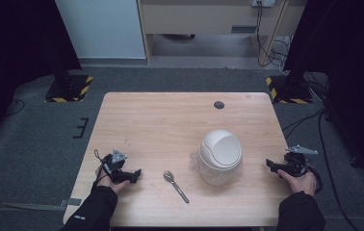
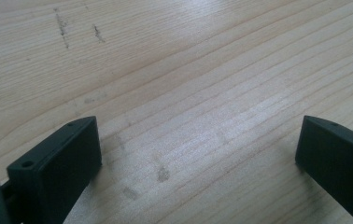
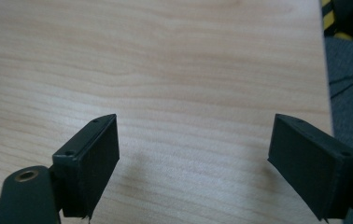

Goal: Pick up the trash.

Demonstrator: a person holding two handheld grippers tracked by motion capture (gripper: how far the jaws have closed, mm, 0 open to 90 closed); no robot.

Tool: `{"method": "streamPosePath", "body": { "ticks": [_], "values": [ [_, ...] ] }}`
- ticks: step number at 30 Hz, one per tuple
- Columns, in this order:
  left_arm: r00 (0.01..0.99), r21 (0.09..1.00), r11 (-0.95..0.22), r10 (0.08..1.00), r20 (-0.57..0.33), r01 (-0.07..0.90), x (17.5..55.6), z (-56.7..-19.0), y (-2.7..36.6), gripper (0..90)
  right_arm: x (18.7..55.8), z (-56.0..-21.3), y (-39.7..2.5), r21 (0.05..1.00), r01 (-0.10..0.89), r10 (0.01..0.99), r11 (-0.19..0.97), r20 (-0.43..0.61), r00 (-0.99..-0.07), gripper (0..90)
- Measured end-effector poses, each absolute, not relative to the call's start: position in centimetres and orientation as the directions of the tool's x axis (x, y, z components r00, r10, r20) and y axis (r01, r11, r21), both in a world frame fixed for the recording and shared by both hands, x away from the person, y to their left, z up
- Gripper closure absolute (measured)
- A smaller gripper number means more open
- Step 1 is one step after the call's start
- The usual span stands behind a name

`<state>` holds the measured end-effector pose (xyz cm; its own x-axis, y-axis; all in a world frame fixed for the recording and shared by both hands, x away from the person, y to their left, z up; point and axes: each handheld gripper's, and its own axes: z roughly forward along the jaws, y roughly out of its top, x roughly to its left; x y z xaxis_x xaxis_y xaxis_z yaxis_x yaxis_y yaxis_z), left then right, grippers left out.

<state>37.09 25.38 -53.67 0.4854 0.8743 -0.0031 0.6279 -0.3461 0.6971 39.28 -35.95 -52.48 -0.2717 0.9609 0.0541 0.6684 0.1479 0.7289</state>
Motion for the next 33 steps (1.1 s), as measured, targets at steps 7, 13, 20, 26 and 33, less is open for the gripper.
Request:
{"method": "streamPosePath", "body": {
  "ticks": [7,13,20,26,33],
  "values": [
    [0.485,0.697,-0.346,0.875,-0.003,0.628,37.0,-53.7,25.3,0.0,38.8,-50.3,-35.1,0.819,0.563,0.939,0.109,0.1,-0.329,18.4],
    [0.485,0.696,-0.347,0.874,-0.002,0.628,37.0,-53.7,25.3,0.0,38.4,-47.5,-33.6,0.881,0.468,0.92,0.069,0.126,-0.371,17.4],
    [0.485,0.696,-0.347,0.874,-0.003,0.628,37.0,-53.7,25.3,0.0,37.7,-44.5,-32.9,0.932,0.36,0.92,0.041,0.106,-0.378,17.9],
    [0.486,0.696,-0.347,0.874,-0.003,0.628,37.0,-53.7,25.3,0.0,37.1,-42.1,-32.8,0.951,0.307,0.915,0.036,0.093,-0.394,15.5],
    [0.485,0.696,-0.347,0.874,-0.003,0.629,37.0,-53.7,25.3,0.0,36.6,-40.3,-31.8,0.964,0.265,0.892,0.033,0.091,-0.443,11.7]
  ]
}}
